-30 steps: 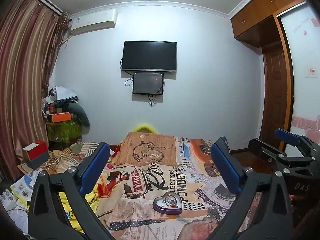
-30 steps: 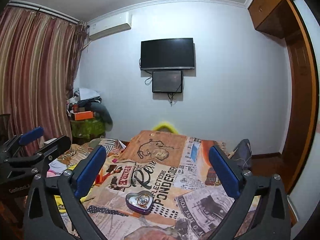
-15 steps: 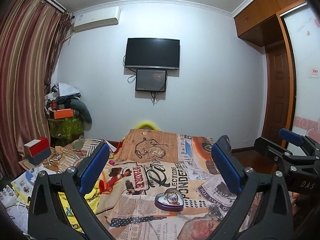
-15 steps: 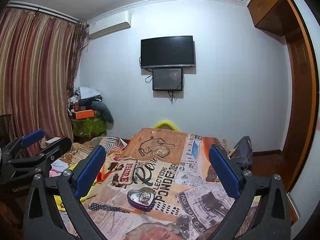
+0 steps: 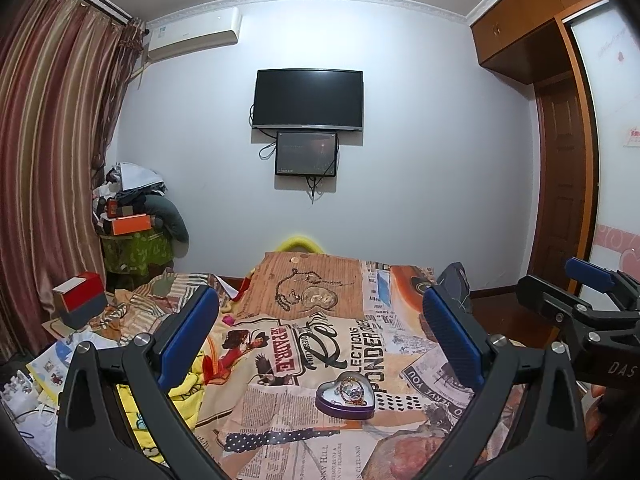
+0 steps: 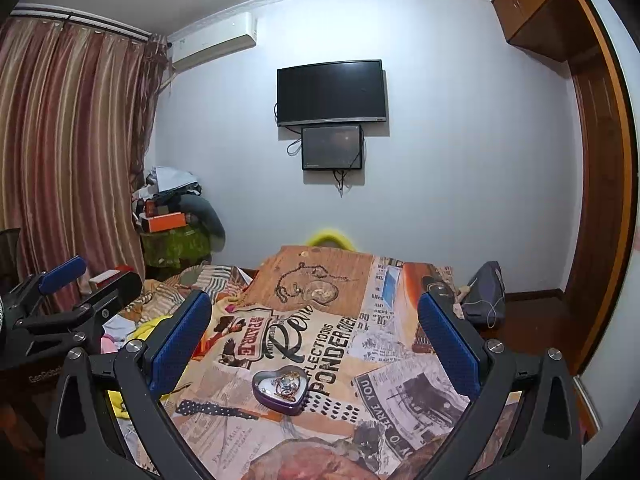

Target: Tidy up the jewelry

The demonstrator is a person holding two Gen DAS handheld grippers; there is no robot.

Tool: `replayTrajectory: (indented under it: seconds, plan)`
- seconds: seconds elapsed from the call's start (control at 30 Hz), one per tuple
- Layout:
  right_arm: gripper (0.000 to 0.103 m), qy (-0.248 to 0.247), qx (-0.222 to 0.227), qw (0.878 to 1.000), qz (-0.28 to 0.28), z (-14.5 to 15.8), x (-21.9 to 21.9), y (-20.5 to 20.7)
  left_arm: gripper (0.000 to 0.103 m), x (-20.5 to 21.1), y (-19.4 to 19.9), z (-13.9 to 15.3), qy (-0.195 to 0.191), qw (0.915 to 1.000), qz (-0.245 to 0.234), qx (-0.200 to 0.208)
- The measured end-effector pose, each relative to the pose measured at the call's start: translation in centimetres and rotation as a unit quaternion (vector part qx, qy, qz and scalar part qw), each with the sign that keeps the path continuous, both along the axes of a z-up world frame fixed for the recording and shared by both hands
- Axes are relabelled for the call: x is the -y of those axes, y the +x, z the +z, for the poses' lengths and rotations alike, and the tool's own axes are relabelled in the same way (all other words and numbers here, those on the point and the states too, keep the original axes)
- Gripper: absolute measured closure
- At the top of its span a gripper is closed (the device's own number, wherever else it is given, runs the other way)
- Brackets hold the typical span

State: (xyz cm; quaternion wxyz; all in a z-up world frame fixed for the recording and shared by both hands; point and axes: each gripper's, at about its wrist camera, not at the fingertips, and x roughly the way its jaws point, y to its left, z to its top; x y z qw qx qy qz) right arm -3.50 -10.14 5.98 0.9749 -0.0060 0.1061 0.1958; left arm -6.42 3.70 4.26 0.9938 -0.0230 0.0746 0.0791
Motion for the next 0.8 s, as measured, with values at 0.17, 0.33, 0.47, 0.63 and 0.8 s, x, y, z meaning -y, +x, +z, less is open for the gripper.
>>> replayTrajectory:
  seconds: [0.17, 0.33, 0.47, 0.63, 0.8]
  plan:
    - [0.001, 0.002, -0.008, 1.000, 0.001, -0.08, 0.25, 0.20, 0.001, -0.22, 0.23, -0.09, 0.000, 1.0000, 0.002, -0.005]
    - [0.001, 0.003, -0.010, 1.000, 0.001, 0.17, 0.45, 0.22, 0.001, -0.54, 0.35, -0.17, -0.004, 1.0000, 0.004, -0.008]
    - [0.001, 0.004, -0.013, 1.000, 0.002, 0.08, 0.49, 0.27, 0.001, -0.51, 0.59, -0.10, -0.004, 0.9999, 0.006, -0.009]
    - [0.001, 0.004, -0.017, 1.000, 0.002, 0.11, 0.64, 0.41, 0.001, -0.55, 0.75, -0.20, -0.004, 0.9999, 0.005, -0.012]
    - [0.001, 0.004, -0.019, 1.000, 0.001, 0.04, 0.70, 0.57, 0.001, -0.60, 0.82, -0.39, -0.006, 0.9999, 0.003, -0.015]
